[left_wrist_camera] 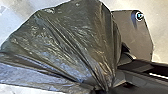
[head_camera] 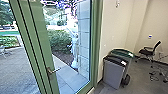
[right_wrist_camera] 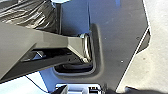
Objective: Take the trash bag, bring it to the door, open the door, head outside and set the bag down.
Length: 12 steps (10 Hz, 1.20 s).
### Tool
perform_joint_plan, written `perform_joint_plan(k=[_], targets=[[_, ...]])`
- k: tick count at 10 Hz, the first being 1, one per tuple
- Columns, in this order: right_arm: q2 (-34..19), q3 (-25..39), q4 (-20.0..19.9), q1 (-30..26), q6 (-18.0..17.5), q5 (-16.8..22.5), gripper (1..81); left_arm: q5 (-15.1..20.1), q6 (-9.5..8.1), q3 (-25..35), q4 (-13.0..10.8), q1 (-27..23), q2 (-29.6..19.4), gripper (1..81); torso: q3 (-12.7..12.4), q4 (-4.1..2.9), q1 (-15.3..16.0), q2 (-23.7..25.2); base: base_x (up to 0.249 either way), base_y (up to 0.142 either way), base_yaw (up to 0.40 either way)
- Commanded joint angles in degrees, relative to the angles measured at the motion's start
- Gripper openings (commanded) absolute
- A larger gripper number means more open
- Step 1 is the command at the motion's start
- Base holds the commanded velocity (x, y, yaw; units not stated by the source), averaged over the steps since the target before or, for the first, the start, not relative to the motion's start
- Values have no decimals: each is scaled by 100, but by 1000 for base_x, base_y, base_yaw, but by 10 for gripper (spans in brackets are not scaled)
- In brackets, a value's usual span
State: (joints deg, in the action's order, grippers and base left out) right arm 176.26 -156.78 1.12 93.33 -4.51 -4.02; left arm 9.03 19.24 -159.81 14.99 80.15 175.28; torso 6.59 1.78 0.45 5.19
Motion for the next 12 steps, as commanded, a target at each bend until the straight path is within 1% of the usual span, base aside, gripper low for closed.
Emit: perform_joint_plan(k=[1, 8, 12], targets=[[78, 26, 55, -196, 20, 323, 811, 371, 19, 2, -32, -346, 8, 10, 0, 0, 0, 0, 134, 0, 0], [78, 17, 55, -187, 20, 323, 811, 371, 10, 2, -23, -346, 8, 10, 0, 0, 0, 0, 131, 0, 0], [87, 17, 55, -178, 20, 323, 811, 371, 10, 2, -23, -346, 8, 10, 0, 0, 0, 2, 108, 74, 0]])
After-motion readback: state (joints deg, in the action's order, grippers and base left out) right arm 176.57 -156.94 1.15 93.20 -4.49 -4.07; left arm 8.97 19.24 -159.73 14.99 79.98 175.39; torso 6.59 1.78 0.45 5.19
